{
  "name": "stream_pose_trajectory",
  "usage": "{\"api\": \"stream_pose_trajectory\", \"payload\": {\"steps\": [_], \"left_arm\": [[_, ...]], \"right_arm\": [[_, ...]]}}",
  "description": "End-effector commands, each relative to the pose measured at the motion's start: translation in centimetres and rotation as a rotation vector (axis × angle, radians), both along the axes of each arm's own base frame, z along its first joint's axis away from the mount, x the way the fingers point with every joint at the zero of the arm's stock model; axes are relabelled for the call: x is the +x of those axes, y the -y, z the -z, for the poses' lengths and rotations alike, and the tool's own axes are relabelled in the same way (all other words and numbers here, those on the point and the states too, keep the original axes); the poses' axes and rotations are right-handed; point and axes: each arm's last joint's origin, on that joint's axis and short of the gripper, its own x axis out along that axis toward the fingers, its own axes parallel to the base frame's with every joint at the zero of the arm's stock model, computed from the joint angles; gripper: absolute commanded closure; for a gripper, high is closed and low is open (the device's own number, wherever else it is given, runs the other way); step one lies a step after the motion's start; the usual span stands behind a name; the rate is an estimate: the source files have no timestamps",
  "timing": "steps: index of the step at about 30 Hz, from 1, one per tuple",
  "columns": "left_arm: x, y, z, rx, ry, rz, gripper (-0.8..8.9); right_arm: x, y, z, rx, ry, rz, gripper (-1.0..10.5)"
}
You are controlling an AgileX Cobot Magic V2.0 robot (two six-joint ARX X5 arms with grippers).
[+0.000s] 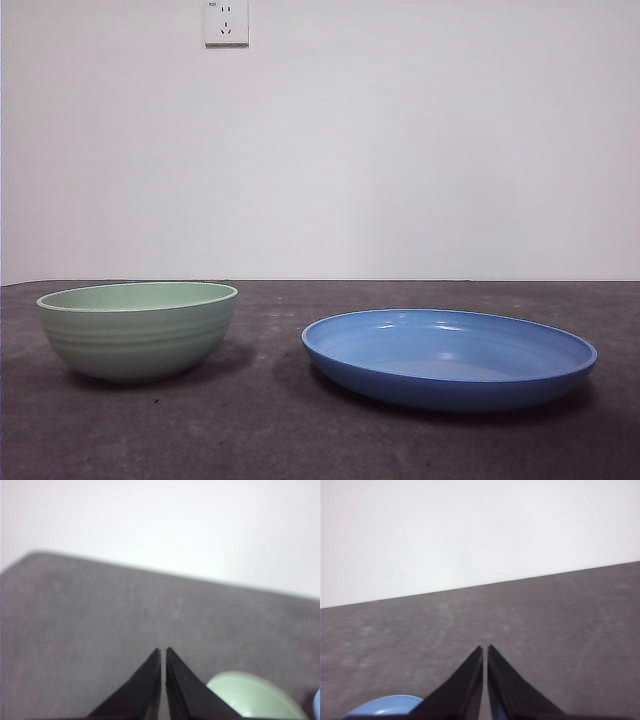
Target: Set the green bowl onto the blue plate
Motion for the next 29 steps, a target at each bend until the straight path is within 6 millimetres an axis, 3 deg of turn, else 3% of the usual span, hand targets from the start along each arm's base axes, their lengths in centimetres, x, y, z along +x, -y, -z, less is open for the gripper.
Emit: {"api": "stream_pose_trajectory", "payload": {"steps": [1, 9, 17, 23, 29], "left_arm": [[-0.3, 0.0, -3.0, -0.025, 0.018, 0.004, 7.97], [0.4, 0.4, -10.4, -0.024, -0.022, 0.130, 7.97], [3.0, 1.2, -15.4, -0.013, -0.104, 0.367, 7.97], [5.2, 2.2, -17.4, 0.001, -0.220, 0.538, 7.97], [6.4, 3.8, -17.8, 0.033, -0.293, 0.645, 7.95]], "right_arm": [[-0.1, -0.1, -2.5, 0.032, -0.023, -0.038, 9.4], [0.6, -0.7, -9.1, 0.048, -0.104, -0.229, 9.4], [2.1, -1.2, -14.0, 0.021, -0.213, -0.389, 9.4], [2.9, -2.0, -16.0, -0.057, -0.261, -0.492, 9.4], [3.6, -3.3, -16.1, -0.079, -0.294, -0.589, 9.4]]}}
